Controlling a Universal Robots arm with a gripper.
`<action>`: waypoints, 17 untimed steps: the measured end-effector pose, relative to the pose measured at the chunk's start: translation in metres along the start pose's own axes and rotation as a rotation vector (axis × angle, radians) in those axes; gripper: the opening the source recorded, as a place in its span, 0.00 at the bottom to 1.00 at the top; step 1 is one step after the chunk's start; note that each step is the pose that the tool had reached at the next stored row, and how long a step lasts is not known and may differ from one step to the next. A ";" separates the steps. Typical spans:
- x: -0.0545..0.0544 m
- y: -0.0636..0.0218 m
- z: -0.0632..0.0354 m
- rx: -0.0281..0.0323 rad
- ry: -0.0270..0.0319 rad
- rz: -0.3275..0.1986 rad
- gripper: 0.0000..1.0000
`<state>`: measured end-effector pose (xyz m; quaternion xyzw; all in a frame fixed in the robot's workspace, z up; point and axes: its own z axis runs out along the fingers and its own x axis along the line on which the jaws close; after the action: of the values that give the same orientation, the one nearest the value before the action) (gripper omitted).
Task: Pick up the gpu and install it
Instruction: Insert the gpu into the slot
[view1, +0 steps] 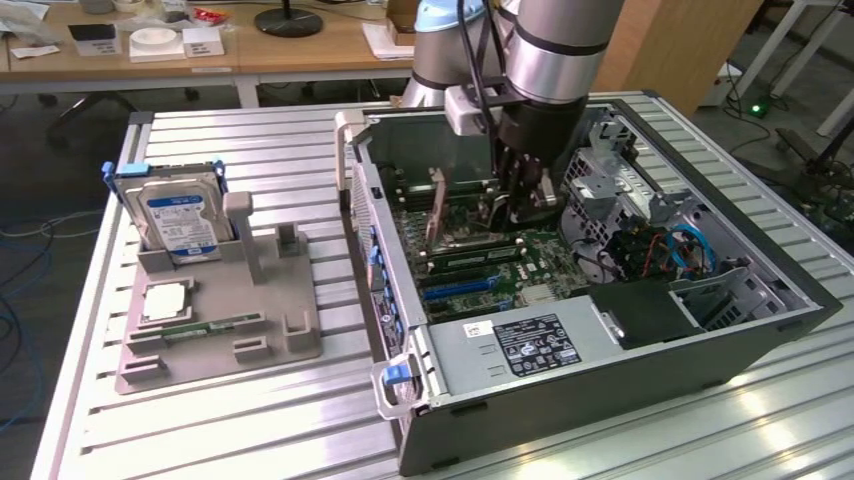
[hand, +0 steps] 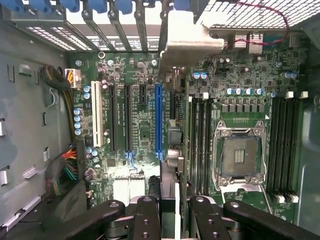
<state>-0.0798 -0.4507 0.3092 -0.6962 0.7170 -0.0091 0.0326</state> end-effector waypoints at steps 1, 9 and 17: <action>0.000 0.0000 0.0009 0.0001 -0.0001 0.000 0.27; 0.000 0.0012 0.0028 -0.0001 -0.0007 0.001 0.27; 0.001 0.0069 0.0070 0.0007 0.0028 0.022 0.27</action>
<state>-0.0863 -0.4508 0.3019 -0.6882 0.7248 -0.0100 0.0320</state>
